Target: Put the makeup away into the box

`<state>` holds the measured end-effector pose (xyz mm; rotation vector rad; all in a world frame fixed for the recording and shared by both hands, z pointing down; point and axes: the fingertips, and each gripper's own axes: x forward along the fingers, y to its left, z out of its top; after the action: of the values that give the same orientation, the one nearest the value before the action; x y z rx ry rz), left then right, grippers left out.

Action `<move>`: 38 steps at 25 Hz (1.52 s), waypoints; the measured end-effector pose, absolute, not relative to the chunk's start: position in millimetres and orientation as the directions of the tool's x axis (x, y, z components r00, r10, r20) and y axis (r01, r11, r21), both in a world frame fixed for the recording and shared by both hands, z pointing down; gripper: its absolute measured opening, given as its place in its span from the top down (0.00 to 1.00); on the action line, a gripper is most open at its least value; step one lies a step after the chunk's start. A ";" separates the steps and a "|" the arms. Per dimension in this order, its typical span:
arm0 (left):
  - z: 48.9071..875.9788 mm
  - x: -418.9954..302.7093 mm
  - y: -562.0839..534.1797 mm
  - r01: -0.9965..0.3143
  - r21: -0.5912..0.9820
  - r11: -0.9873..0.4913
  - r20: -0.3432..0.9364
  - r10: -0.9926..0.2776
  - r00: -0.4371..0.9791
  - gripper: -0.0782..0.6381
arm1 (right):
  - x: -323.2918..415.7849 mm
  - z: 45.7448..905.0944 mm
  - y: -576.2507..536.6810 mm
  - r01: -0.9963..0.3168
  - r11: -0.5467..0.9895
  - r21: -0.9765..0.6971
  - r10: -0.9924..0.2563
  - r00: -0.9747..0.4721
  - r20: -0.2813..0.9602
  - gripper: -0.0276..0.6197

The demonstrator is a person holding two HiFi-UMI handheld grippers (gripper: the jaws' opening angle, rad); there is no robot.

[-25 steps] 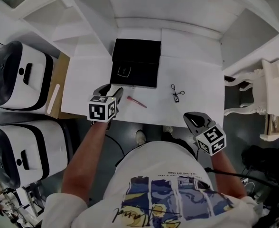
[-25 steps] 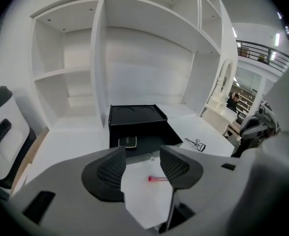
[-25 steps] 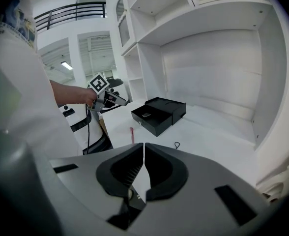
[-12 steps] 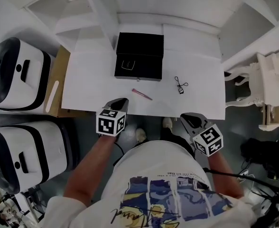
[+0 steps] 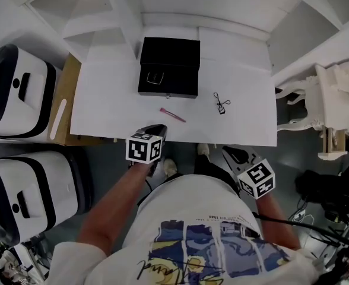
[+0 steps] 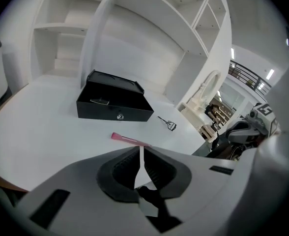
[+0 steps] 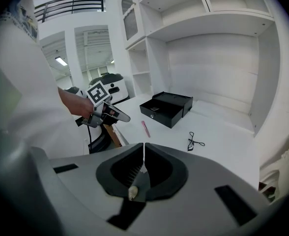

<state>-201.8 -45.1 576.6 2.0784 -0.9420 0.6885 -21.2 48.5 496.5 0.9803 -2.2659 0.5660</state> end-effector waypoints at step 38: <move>649.0 -193.7 -103.0 -0.989 0.131 -0.073 0.917 -0.371 0.149 0.80 | 94.7 517.6 -53.1 -0.611 0.751 -0.249 -0.353 -0.691 0.631 0.91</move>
<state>-193.7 -103.0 649.0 1.5864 -1.3483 0.9276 94.7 -53.1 517.6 0.7230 -2.3837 0.6054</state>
